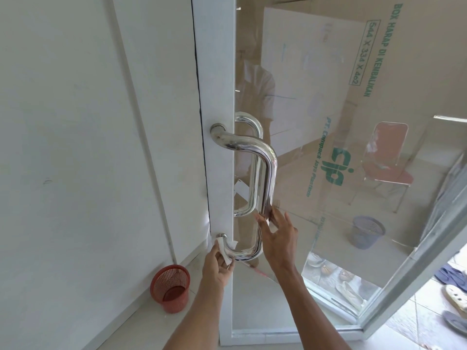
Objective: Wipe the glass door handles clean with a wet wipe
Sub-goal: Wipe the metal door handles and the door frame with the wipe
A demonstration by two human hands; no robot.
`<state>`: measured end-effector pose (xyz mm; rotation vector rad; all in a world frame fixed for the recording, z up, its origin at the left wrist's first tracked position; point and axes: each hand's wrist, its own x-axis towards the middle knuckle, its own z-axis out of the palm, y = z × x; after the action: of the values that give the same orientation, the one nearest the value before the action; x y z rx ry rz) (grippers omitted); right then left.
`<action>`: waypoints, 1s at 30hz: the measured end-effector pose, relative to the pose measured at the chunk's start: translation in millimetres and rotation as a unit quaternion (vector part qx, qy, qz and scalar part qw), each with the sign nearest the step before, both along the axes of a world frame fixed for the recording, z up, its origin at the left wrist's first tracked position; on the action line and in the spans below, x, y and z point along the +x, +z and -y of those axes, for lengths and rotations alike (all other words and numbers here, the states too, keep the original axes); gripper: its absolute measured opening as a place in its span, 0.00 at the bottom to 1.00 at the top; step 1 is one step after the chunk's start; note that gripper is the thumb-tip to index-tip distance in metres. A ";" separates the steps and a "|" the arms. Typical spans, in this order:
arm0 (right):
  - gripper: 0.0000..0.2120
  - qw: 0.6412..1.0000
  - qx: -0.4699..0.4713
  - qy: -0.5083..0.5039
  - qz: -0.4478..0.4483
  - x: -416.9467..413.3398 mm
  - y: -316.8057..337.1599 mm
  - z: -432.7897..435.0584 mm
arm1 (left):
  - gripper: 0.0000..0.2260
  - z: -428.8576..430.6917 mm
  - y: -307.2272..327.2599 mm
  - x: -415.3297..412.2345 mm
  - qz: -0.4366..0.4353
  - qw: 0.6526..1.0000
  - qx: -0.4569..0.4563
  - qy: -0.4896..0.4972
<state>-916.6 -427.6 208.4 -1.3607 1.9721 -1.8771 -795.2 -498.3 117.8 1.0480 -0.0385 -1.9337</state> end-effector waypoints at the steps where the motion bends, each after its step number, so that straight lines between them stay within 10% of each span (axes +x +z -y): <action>1: 0.10 1.000 0.000 0.001 0.002 0.3 -0.7 -0.9 | 0.21 4.4 2.6 2.2 0.024 1.000 -0.003 -0.012; 7: 0.12 1.000 -0.011 -0.013 -0.011 0.8 -2.1 -4.3 | 0.31 27.7 13.4 12.3 0.296 0.952 -0.049 -0.060; 12: 0.10 1.000 -0.001 -0.030 -0.009 3.4 -3.0 -1.4 | 0.28 33.3 39.1 8.9 0.584 0.792 -0.123 -0.129; 20: 0.10 0.999 0.005 -0.030 -0.028 0.5 -6.4 -5.2 | 0.05 14.3 41.2 -25.3 0.744 0.616 -0.187 -0.179; 30: 0.12 0.999 0.025 -0.014 -0.017 -1.7 -3.1 -4.8 | 0.20 23.4 28.9 1.6 0.355 0.930 -0.063 -0.072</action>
<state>-918.4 -422.8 205.3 -1.3692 2.0502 -1.8138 -793.6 -521.6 146.7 1.6372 -0.6517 -1.5514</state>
